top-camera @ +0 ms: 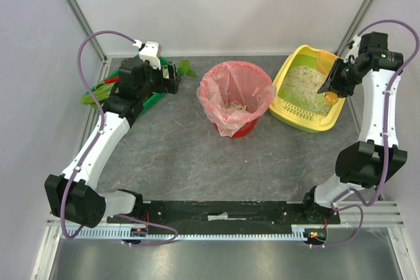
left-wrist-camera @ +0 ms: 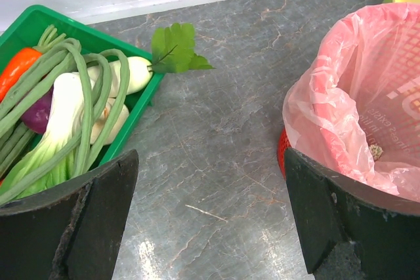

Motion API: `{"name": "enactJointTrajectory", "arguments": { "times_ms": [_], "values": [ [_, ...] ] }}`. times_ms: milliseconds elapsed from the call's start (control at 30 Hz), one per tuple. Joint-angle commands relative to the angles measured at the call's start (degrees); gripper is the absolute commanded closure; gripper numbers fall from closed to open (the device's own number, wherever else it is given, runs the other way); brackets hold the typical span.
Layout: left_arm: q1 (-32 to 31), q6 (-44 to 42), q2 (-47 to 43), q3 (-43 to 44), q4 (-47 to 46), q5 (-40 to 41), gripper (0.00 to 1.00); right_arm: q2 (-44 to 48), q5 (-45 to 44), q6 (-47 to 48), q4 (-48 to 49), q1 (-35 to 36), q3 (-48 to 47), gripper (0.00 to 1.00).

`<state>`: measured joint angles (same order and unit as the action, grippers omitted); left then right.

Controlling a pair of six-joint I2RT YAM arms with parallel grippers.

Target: Clean the litter box

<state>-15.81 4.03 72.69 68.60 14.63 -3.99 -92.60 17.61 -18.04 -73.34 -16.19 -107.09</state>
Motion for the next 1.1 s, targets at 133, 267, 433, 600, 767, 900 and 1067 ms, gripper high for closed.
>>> {"name": "enactJointTrajectory", "arguments": {
  "times_ms": [133, 267, 433, 600, 767, 900, 1067],
  "values": [
    [0.3, -2.5, -0.5, 0.7, -0.7, 7.0, 0.03, -3.5, -8.3, 2.1, -10.3, 0.2, -0.2, 1.0],
    [0.3, -1.9, 0.7, 1.3, -1.0, 8.6, 0.03, -5.5, -5.0, -0.2, -10.3, 1.5, 0.4, 1.0],
    [0.3, -0.8, 2.5, 1.3, -3.8, 9.1, 0.03, -9.7, -0.9, -3.2, -10.4, 3.3, 0.2, 1.0],
    [0.3, -0.9, 4.5, 1.3, -4.9, 10.1, 0.03, -14.0, 3.1, -6.6, -10.4, 4.5, 1.2, 1.0],
    [1.0, -1.7, 5.9, 0.6, -6.1, 11.1, 0.03, -18.6, 8.8, -11.0, -10.4, 4.4, -1.7, 1.0],
    [2.4, -0.7, 6.0, -0.9, -7.2, 11.2, 0.03, -22.1, 10.0, -13.9, -10.4, 2.7, -3.2, 1.0],
    [5.0, -0.1, 6.2, -2.2, -7.8, 10.1, 0.02, -23.6, 9.9, -16.2, -10.5, -0.3, -4.3, 1.0]
  ]
}}
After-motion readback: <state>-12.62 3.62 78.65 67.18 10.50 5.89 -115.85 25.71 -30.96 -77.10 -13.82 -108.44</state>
